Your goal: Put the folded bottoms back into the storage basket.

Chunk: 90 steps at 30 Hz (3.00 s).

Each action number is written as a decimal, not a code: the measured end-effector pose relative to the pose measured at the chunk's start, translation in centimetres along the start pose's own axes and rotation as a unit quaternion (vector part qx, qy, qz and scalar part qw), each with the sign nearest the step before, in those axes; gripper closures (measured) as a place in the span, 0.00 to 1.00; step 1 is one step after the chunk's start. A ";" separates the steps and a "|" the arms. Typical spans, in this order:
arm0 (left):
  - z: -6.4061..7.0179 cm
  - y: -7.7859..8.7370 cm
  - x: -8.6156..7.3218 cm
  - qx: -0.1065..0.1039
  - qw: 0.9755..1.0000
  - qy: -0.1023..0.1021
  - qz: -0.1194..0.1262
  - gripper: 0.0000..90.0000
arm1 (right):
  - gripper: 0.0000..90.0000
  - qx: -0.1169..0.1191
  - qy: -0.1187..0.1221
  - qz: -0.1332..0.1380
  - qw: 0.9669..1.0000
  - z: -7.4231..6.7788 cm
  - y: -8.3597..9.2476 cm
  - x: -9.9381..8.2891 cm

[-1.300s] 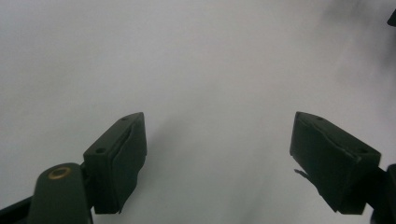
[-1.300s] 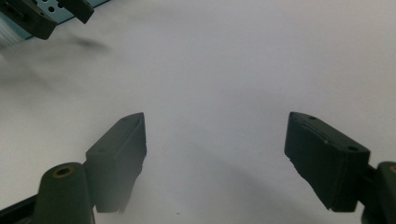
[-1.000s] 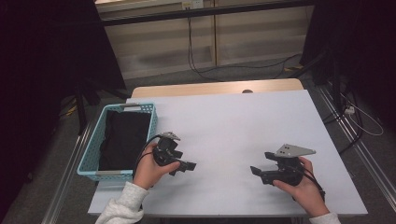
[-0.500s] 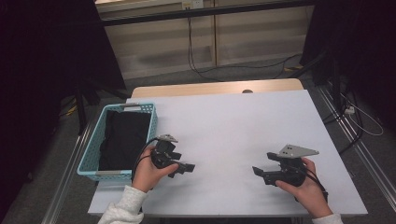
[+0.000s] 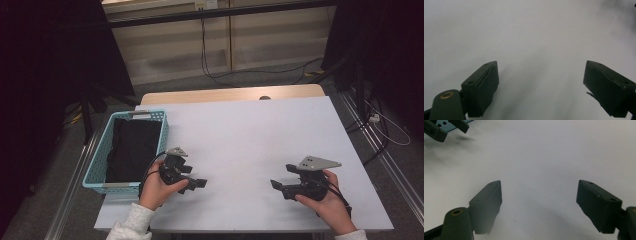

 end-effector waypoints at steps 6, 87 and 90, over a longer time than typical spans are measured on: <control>0.3 0.0 -0.1 -0.001 1.000 -0.010 0.002 0.14 | 0.22 -0.001 0.000 0.000 1.000 0.2 0.2 -0.2; 0.7 1.1 -2.8 -0.005 0.999 -0.044 0.017 0.10 | 0.21 -0.004 0.000 -0.004 1.000 1.5 2.4 -2.2; 0.8 1.1 -2.9 -0.007 0.999 -0.047 0.015 0.10 | 0.21 -0.006 -0.001 -0.006 1.000 1.7 2.5 -2.4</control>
Point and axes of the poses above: each handheld gripper's, and its own axes: y roughly backward along the jaws, x roughly out of its top, z roughly to its right, the point moved 5 cm from there along -y, roughly forward along the jaws, and after that the axes turned 13 degrees about -z, right-handed, at the moved point
